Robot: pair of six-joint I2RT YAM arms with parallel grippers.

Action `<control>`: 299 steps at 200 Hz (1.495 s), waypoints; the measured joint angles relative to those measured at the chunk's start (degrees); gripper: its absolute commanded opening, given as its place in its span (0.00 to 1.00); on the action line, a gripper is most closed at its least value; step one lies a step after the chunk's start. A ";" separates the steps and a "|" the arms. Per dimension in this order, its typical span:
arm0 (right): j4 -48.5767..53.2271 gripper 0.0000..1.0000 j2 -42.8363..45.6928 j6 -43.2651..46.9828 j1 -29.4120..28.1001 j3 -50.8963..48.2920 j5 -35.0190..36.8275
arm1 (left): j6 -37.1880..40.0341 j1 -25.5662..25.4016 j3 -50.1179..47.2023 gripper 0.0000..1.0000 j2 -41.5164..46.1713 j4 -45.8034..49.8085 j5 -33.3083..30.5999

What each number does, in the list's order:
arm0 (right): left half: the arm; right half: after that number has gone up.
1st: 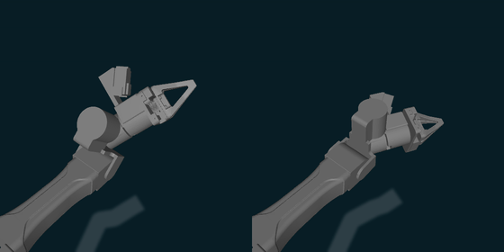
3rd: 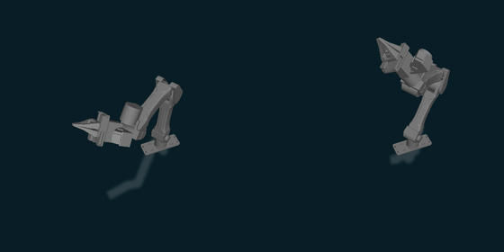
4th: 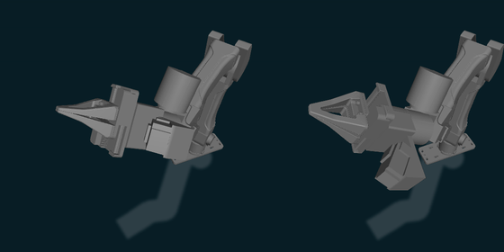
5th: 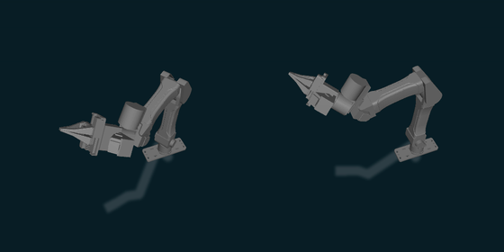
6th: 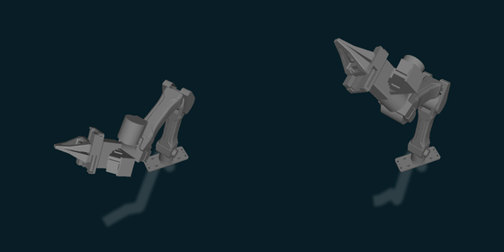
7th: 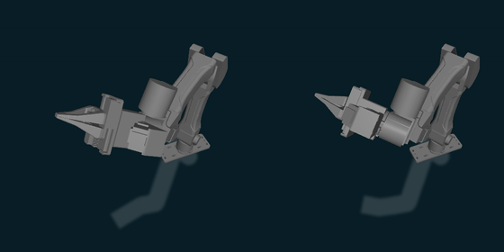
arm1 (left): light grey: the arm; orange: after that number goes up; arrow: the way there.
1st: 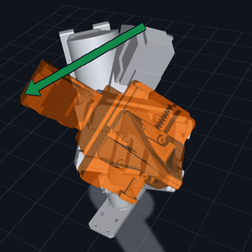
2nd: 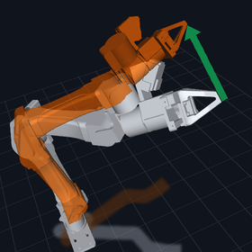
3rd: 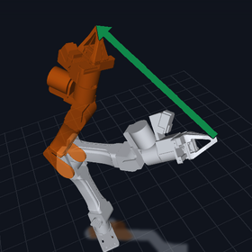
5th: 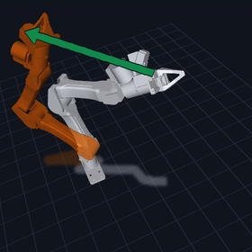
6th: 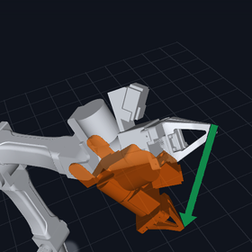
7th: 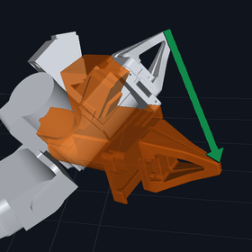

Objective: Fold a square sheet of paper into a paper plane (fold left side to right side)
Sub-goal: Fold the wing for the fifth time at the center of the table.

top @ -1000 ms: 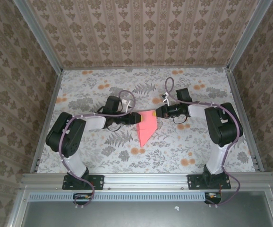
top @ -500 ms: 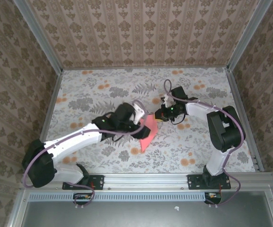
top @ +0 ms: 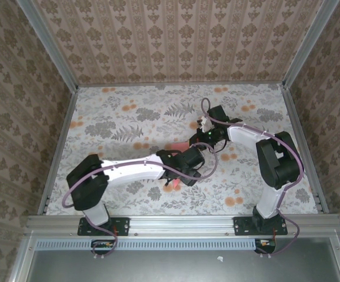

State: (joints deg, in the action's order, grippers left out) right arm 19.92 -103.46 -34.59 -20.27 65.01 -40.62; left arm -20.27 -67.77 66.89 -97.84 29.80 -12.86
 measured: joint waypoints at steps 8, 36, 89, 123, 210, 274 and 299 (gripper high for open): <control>0.02 0.00 -0.13 -0.15 -0.02 0.09 0.00 | -0.39 -0.09 0.98 0.72 -1.33 0.72 -1.27; 0.02 0.00 -0.55 -0.20 -0.04 0.20 0.02 | -1.84 -0.13 2.71 0.60 -4.83 3.67 -4.61; 0.00 0.00 -1.20 -0.20 -0.04 0.20 0.35 | -3.15 -0.13 3.06 0.32 -6.58 6.84 -7.19; 0.09 0.00 -1.84 -0.17 -0.17 0.46 0.46 | -3.28 -0.13 3.72 0.23 -6.60 7.15 -7.37; 0.28 0.35 -1.27 0.26 -0.33 0.94 4.07 | -2.67 0.28 3.91 0.03 -7.34 6.80 -6.16; -2.71 0.71 18.93 1.79 5.57 -4.83 18.51 | -2.67 5.07 1.92 0.02 -6.67 2.23 1.25; -4.96 0.76 26.05 2.51 7.52 -12.11 22.75 | -3.15 8.94 0.13 0.01 -5.57 -1.77 7.17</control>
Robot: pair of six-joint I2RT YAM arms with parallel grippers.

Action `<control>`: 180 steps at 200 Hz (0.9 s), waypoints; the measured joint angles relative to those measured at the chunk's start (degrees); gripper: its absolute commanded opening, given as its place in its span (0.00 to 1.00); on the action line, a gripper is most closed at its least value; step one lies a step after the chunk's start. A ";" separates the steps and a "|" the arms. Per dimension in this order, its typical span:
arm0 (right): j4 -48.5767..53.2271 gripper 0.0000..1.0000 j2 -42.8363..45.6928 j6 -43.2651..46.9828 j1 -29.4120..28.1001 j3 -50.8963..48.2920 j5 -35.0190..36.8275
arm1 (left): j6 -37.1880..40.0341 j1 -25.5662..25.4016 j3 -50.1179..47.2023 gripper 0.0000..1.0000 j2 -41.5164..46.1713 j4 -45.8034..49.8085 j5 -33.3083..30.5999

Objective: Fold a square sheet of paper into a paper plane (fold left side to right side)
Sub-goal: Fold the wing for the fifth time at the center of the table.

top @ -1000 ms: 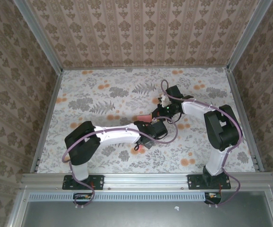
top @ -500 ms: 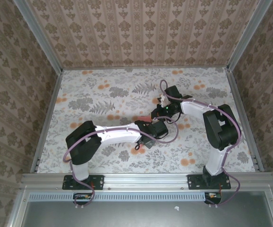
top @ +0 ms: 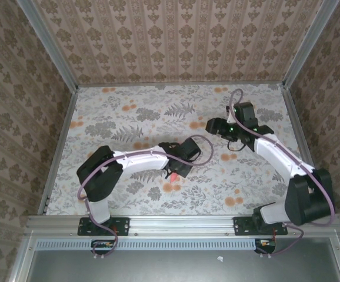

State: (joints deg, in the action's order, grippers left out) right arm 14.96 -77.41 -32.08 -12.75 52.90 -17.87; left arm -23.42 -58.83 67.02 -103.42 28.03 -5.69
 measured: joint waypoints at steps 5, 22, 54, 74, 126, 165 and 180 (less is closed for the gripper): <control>-0.57 0.76 0.92 0.11 0.07 -1.64 0.55 | -0.24 0.96 -0.55 0.01 0.33 -1.01 1.51; -1.75 0.76 2.27 0.33 0.07 -6.01 1.07 | -1.77 4.26 -2.47 0.01 1.22 -4.57 6.60; -4.57 0.76 2.29 0.35 0.07 -11.82 0.48 | -5.73 9.62 -5.49 0.00 1.64 -12.48 15.61; -7.80 0.76 1.60 0.35 -0.26 -13.97 -1.01 | -8.46 11.37 -6.14 0.00 1.14 -16.37 20.33; -19.17 0.67 -5.25 -2.32 -2.25 -16.44 -5.40 | -14.86 12.52 -6.29 0.00 -2.47 -25.22 28.52; -25.77 0.62 -10.60 -5.92 -3.23 -16.44 -6.95 | -18.69 13.44 -6.58 0.00 -4.33 -28.76 31.45; -27.34 0.62 -12.31 -7.02 -3.74 -16.41 -7.06 | -20.17 13.94 -7.32 0.00 -4.35 -30.42 32.39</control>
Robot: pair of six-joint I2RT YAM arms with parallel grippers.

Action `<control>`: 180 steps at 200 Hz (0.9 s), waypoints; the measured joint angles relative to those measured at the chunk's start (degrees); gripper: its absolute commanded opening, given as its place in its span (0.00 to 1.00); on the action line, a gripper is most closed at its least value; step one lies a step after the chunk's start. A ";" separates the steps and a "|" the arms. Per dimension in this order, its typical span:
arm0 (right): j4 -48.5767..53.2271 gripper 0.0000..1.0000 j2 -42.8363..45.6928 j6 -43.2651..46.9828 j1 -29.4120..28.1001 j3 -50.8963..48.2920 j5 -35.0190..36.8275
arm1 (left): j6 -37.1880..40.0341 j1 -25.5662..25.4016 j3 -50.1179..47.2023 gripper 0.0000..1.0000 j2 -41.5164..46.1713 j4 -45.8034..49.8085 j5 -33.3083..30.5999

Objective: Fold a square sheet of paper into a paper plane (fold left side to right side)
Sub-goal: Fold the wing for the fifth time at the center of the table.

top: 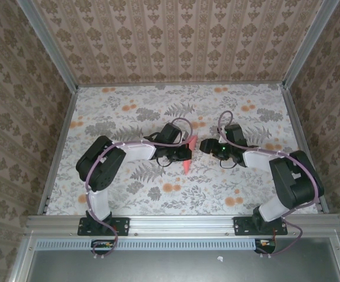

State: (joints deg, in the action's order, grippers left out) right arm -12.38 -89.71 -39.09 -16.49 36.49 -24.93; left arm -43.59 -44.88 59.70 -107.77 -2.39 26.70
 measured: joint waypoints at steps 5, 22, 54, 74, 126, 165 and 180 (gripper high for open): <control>-0.48 0.62 -0.59 -0.33 -0.24 0.07 0.00 | -0.55 0.22 -0.35 0.00 0.00 -0.81 0.26; -1.90 0.62 -2.29 -1.51 -0.96 0.26 -0.17 | -2.21 0.87 -1.75 0.00 0.00 -3.21 1.29; -4.33 0.61 -4.85 -3.23 -1.77 1.51 -0.61 | -5.51 1.99 -4.37 0.00 -0.02 -7.78 3.23; -5.16 0.60 -6.08 -4.20 -2.14 2.80 -0.76 | -7.45 2.58 -5.84 0.00 -0.15 -10.99 4.22; -7.17 0.54 -10.32 -6.27 -3.80 6.21 -1.05 | -11.17 3.85 -8.72 0.00 -0.31 -16.57 5.70; -7.17 0.49 -12.94 -7.43 -4.76 8.50 -1.03 | -12.22 3.85 -8.81 0.00 -0.31 -18.60 6.14; -7.13 0.47 -13.77 -7.82 -4.90 8.85 -1.03 | -12.37 3.85 -9.03 0.00 -0.35 -19.10 6.19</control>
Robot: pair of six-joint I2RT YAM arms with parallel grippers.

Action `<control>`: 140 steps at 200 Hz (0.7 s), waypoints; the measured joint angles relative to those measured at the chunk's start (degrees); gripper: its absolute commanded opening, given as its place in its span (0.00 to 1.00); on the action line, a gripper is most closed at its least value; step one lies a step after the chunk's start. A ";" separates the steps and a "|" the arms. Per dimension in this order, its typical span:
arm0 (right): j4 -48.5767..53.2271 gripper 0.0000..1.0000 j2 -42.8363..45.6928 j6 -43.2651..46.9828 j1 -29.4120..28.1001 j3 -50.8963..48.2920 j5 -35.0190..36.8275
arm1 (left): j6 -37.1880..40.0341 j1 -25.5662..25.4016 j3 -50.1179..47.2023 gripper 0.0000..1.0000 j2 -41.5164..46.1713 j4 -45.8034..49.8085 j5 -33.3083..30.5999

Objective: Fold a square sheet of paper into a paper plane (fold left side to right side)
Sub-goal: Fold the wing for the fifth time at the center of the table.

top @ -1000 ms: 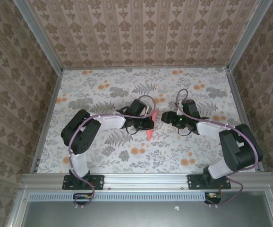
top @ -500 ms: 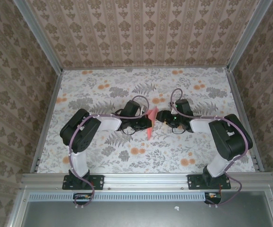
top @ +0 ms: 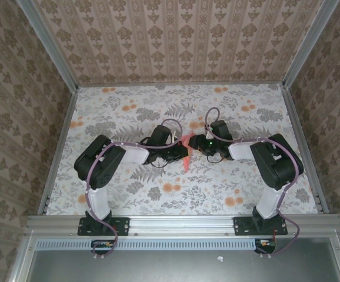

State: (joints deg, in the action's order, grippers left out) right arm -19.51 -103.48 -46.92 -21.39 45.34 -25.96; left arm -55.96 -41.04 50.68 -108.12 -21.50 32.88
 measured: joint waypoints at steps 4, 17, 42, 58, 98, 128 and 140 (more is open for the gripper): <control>0.00 0.47 -0.07 -0.07 -0.07 0.04 0.00 | -0.02 0.00 -0.04 0.00 -0.07 -0.07 0.00; 0.48 0.46 -0.17 -0.26 -0.04 0.42 0.04 | -0.22 0.00 -0.17 0.00 -0.46 -0.50 0.13; 1.31 0.46 -0.87 -0.57 -0.15 1.38 0.04 | -0.79 0.00 -0.66 0.00 -1.27 -1.27 0.22; 1.84 0.45 -1.22 -0.96 -0.17 2.03 0.04 | -1.09 0.00 -0.79 0.00 -1.73 -1.57 0.37; 4.02 0.43 -2.45 -1.16 -0.33 4.20 0.00 | -1.51 0.00 -1.09 0.00 -1.90 -2.38 0.39; 6.16 0.40 -2.91 -1.14 -0.44 5.40 0.20 | -1.51 0.00 -1.16 0.02 -1.90 -2.60 0.39; 6.69 0.40 -3.06 -1.11 -0.42 5.68 0.26 | -1.51 0.00 -1.16 0.03 -1.90 -2.60 0.37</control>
State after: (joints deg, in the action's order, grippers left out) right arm -12.82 -106.54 -48.03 -21.80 51.03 -25.69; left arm -57.47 -41.04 49.52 -110.02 -24.10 33.26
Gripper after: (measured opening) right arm 0.403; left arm 0.047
